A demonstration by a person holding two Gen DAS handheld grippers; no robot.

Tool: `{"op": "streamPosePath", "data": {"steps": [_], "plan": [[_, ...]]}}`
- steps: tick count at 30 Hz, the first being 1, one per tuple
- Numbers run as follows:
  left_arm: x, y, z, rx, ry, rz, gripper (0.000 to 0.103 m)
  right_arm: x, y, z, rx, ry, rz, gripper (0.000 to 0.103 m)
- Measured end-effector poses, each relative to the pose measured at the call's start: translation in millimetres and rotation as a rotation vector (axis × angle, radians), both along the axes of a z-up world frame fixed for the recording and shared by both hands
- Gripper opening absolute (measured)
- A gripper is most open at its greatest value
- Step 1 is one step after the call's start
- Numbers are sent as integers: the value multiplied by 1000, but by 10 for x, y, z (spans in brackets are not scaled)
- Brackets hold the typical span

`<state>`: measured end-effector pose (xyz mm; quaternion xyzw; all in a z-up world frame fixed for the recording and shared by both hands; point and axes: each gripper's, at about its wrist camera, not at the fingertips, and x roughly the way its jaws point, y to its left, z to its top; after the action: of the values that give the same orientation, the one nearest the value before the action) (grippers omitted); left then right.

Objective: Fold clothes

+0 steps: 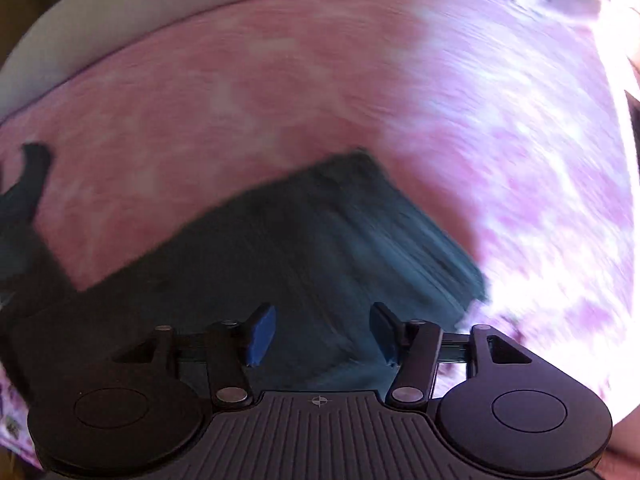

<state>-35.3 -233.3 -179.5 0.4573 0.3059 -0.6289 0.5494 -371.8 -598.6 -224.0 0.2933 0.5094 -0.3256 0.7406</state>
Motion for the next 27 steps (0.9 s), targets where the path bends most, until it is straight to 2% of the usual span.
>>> {"op": "streamPosePath", "data": {"steps": [2,3,5,6,8,10,11,12,13,16,19,20,22,25,27], "plan": [[418,-173,-123,-11,-131,77,67,377,87,-37,-1,-4,99,61],[598,-269,-231,3,-211,85,67,581,128,-71,6,-5,147,61],[882,-438,-562,67,-425,6,67,942,236,-120,12,-8,224,61],[987,-489,-745,110,-511,-65,67,1113,292,-152,14,-15,249,61],[1173,-570,-1094,190,-593,-211,64,1474,367,-216,10,-31,282,61],[1307,-658,-1271,229,-605,-289,26,1723,407,-241,4,-39,287,61],[1383,-741,-1248,201,-568,-273,8,1807,405,-273,5,-38,282,61],[1462,-811,-1103,141,-515,-218,8,1889,405,-304,5,-36,278,61],[1616,-893,-906,63,-462,-118,7,1962,422,-321,8,-31,277,61],[2183,-992,-163,-192,-342,227,5,2130,463,-348,13,-8,284,61],[2900,-810,572,-387,-309,614,5,2187,484,-270,14,15,298,61],[3129,-713,723,-415,-304,730,5,2200,483,-252,11,16,301,61],[3543,-492,884,-408,-298,947,5,2226,481,-217,4,18,308,61],[3791,-310,735,-268,-319,1084,11,2239,474,-185,-2,21,309,61],[3829,-223,557,-165,-334,1139,23,2252,454,-211,1,28,304,61]]}}
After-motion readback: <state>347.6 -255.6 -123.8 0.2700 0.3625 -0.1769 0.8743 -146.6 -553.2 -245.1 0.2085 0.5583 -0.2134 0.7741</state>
